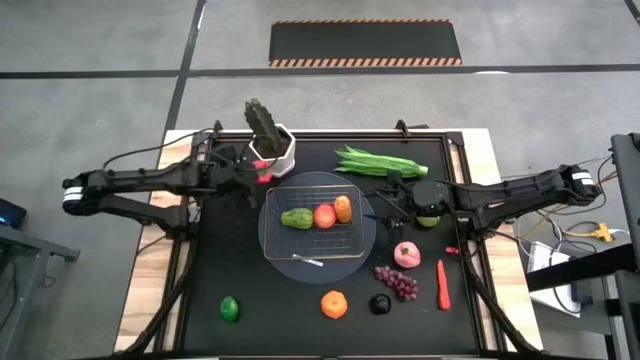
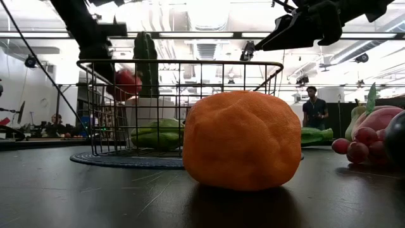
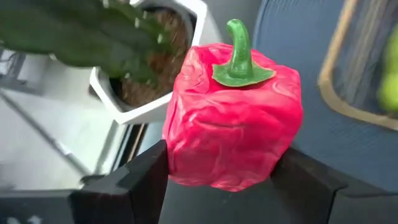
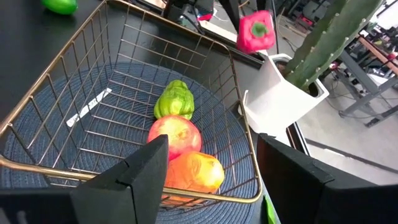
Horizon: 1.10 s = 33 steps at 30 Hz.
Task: Build produce basket
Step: Put the bell pepper into the wire basket
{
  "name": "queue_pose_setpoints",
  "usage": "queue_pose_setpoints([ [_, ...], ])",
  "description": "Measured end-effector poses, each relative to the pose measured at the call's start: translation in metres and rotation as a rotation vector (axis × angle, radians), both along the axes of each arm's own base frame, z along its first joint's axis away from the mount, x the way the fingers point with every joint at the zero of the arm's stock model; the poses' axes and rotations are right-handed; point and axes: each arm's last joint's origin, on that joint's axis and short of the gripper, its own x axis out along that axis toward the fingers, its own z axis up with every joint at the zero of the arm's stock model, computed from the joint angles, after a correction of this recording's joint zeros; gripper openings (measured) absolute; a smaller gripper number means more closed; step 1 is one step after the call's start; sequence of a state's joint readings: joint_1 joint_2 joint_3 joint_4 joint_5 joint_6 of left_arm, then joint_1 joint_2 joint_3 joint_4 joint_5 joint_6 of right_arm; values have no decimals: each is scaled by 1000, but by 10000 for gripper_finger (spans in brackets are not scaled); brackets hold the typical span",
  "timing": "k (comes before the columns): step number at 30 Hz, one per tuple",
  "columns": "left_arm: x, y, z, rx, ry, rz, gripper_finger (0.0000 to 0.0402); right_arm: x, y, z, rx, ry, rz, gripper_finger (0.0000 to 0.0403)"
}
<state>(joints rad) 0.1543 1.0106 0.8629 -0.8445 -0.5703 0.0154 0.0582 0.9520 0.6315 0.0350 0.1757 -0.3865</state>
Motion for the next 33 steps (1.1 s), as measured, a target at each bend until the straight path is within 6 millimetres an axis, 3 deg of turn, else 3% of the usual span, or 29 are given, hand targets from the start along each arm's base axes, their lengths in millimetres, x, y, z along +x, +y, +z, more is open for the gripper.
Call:
queue_pose_setpoints([
  [3,-3,-10,11,-25,-124,-8,233,0,0,0,8,-1,-3,228],
  [10,15,-41,48,-40,-536,-171,233,3,0,7,13,-74,-3,228],
  [16,35,-71,53,-30,-715,-342,233,5,0,17,45,-194,-10,231],
  [25,84,-104,23,-53,-735,-415,233,14,2,18,119,-254,10,284],
  [33,114,-113,-3,-50,-726,-412,233,38,7,12,103,-370,133,307],
])
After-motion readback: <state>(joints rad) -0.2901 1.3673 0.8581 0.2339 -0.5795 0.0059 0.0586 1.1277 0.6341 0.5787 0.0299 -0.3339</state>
